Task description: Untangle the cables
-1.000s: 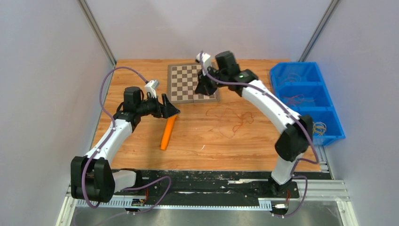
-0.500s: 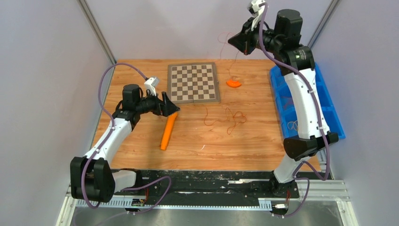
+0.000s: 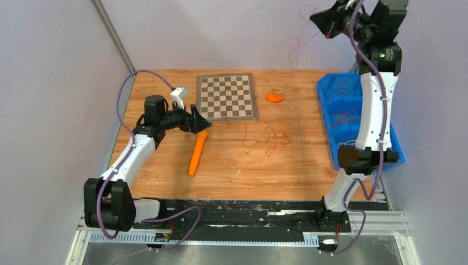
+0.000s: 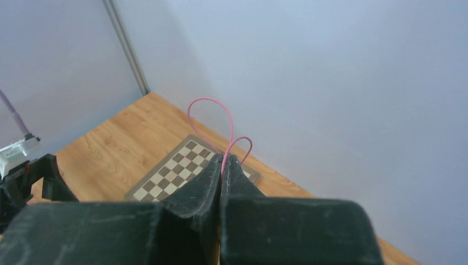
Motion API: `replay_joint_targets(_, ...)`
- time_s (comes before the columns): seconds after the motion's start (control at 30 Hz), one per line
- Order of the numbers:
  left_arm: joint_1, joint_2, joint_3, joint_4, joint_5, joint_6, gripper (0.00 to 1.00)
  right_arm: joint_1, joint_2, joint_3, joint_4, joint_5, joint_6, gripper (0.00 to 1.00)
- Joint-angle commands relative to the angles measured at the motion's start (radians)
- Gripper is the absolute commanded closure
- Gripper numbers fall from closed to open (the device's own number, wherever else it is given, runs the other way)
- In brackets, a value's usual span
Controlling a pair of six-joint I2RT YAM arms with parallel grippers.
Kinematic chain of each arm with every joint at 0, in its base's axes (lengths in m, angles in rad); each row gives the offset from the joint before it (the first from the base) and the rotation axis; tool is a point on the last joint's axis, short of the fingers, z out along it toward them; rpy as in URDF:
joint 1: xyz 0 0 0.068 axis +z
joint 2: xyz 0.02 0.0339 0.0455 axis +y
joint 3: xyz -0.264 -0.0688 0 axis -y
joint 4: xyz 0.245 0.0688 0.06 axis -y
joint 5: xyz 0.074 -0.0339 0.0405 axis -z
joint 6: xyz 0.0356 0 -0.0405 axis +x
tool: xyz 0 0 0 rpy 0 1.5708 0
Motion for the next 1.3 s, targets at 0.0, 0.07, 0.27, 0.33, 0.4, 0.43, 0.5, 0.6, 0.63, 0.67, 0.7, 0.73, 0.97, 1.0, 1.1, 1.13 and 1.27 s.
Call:
replay_joint_targets(0.0,0.005,0.007,0.051,0.020,0.019,0.035,0.00,-0.044,-0.046,-0.018,0.286,-0.057,0.198,1.00)
replay_joint_targets(0.07,0.006,0.013,0.056,0.020,0.018,0.036,0.00,-0.046,-0.063,-0.038,0.376,-0.032,0.247,1.00)
replay_joint_targets(0.27,0.005,0.038,0.077,0.020,0.021,0.039,0.00,-0.057,-0.066,-0.082,0.449,0.012,0.225,1.00)
replay_joint_targets(0.33,0.005,0.048,0.084,0.023,0.022,0.039,0.00,-0.084,-0.055,-0.103,0.451,0.004,0.228,1.00)
replay_joint_targets(0.4,0.005,0.055,0.089,0.026,0.026,0.037,0.00,-0.114,-0.030,-0.101,0.451,-0.025,0.252,1.00)
replay_joint_targets(0.43,0.006,0.058,0.090,0.029,0.027,0.036,0.00,-0.128,-0.012,-0.094,0.451,-0.048,0.258,1.00)
replay_joint_targets(0.5,0.006,0.064,0.092,0.032,0.032,0.033,0.00,-0.156,0.022,-0.082,0.451,-0.095,0.274,1.00)
replay_joint_targets(0.6,0.005,0.072,0.094,0.032,0.035,0.034,0.00,-0.185,0.068,-0.078,0.451,-0.140,0.288,1.00)
replay_joint_targets(0.63,0.006,0.076,0.095,0.030,0.037,0.035,0.00,-0.193,0.076,-0.081,0.451,-0.144,0.290,1.00)
replay_joint_targets(0.67,0.006,0.078,0.096,0.029,0.037,0.036,0.00,-0.200,0.084,-0.090,0.451,-0.145,0.288,1.00)
replay_joint_targets(0.7,0.006,0.082,0.099,0.027,0.037,0.037,0.00,-0.208,0.093,-0.097,0.451,-0.148,0.286,1.00)
replay_joint_targets(0.73,0.006,0.085,0.101,0.026,0.037,0.038,0.00,-0.214,0.100,-0.104,0.451,-0.154,0.281,1.00)
replay_joint_targets(0.97,0.006,0.107,0.108,0.024,0.035,0.040,0.00,-0.269,0.148,-0.125,0.451,-0.182,0.256,1.00)
replay_joint_targets(1.0,0.006,0.109,0.110,0.025,0.035,0.040,0.00,-0.276,0.154,-0.130,0.451,-0.184,0.241,1.00)
replay_joint_targets(1.1,0.005,0.123,0.118,0.021,0.036,0.041,0.00,-0.305,0.173,-0.155,0.450,-0.182,0.181,1.00)
replay_joint_targets(1.13,0.005,0.127,0.124,0.018,0.037,0.045,0.00,-0.316,0.181,-0.161,0.451,-0.186,0.165,1.00)
replay_joint_targets(1.27,0.005,0.140,0.141,-0.002,0.033,0.058,0.00,-0.374,0.222,-0.181,0.451,-0.185,0.125,1.00)
